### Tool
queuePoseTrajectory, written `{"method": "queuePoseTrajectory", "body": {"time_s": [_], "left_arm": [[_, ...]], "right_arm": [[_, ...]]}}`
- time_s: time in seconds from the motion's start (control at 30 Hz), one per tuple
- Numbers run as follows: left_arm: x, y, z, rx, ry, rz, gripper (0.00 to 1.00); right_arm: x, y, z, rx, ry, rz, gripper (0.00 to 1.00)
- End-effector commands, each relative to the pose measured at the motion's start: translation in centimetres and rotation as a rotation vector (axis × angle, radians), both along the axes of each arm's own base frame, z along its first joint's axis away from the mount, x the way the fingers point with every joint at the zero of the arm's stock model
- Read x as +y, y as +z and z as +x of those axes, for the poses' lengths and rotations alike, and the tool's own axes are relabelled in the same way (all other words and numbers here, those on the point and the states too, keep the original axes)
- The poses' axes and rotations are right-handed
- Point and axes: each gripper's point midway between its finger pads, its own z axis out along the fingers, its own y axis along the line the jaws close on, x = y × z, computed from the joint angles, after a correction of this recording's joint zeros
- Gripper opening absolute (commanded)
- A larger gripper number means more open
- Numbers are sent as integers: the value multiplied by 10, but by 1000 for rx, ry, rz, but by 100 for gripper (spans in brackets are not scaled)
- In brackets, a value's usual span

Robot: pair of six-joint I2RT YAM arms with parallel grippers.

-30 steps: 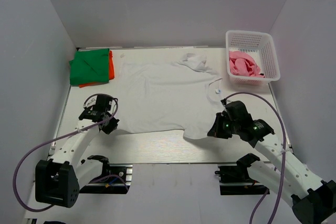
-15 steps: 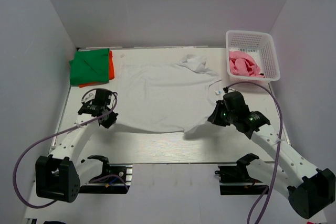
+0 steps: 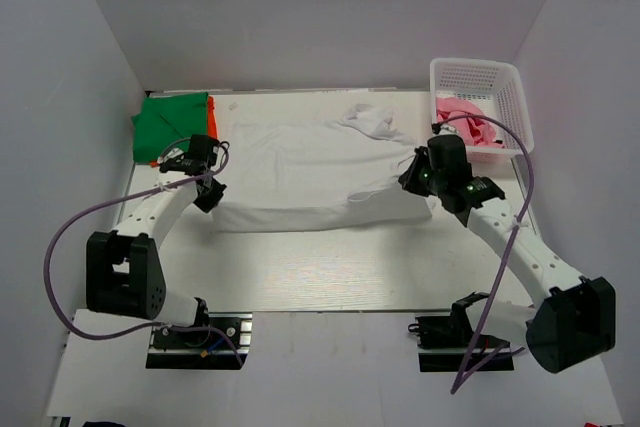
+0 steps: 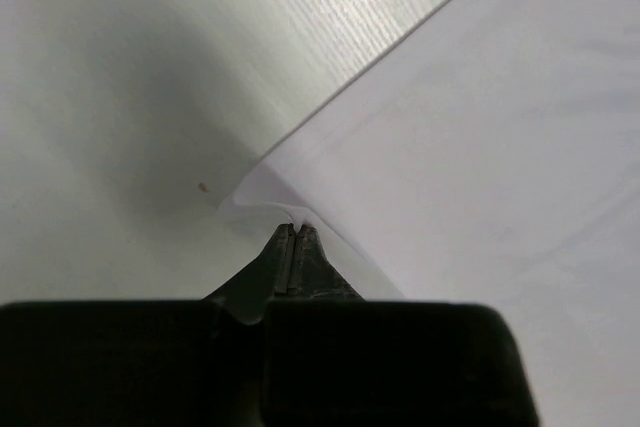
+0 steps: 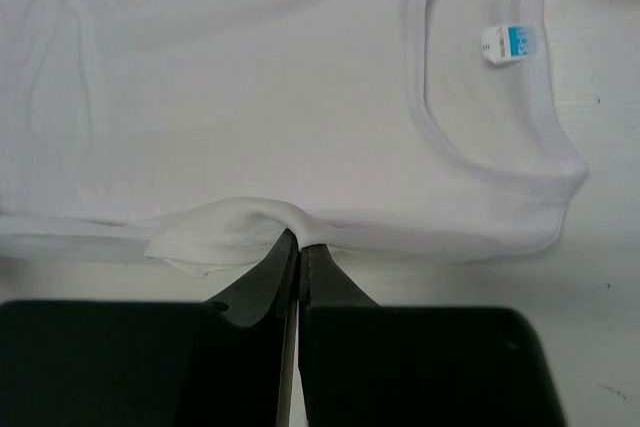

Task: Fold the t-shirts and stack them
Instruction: Fold the flattened tshirt in 1/3 of the way

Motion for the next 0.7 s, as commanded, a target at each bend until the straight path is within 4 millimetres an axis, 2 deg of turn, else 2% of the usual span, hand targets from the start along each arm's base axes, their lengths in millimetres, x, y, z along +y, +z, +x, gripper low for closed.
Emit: {"method": "queuePoseTrajectory", "body": {"time_s": [0.0,0.03,0.07,0.1,0.13,0.27,0.37,0.4,0.43,0.47,0.5,0.53,0.57,0.6,0.63,0.67], "left_arm": [[10,12,18,-42,43,29,0],[10,14,22,-48,43,28,0],[10,18,31,-67,47,34,0],[13,13,33,-51,55,37,0],[12,16,39,-58,56,36,0],[15,7,61,-49,33,53,0],[14,7,82,-76,29,61,0],[15,-7,85,-49,3,76,0],[17,-4,96,-66,12,75,0],[17,-7,101,-60,12,75,0],[17,-23,102,-14,10,80,3],[22,-20,110,-19,34,84,8],[22,-23,111,3,33,87,21],[26,-17,119,-5,44,86,44],[30,-17,121,6,53,87,68],[30,-12,121,13,39,93,92]], "right_arm": [[4,27,33,-104,19,1,0],[4,22,41,-85,19,2,0],[5,25,46,-92,22,5,0],[7,13,53,-67,29,-2,0],[5,20,61,-86,21,11,0],[5,10,84,-63,25,7,0],[10,-14,103,-11,44,10,0],[11,-16,110,-24,39,14,0],[8,-37,121,5,13,2,0],[8,-33,132,-10,-5,19,0],[9,-36,137,-8,-9,19,0],[4,-40,145,-12,-37,0,0],[2,-51,162,16,-60,-17,0],[-3,-54,169,19,-82,-37,0],[-7,-71,167,79,-94,-63,7],[-3,-55,186,42,-89,-63,38]]}}
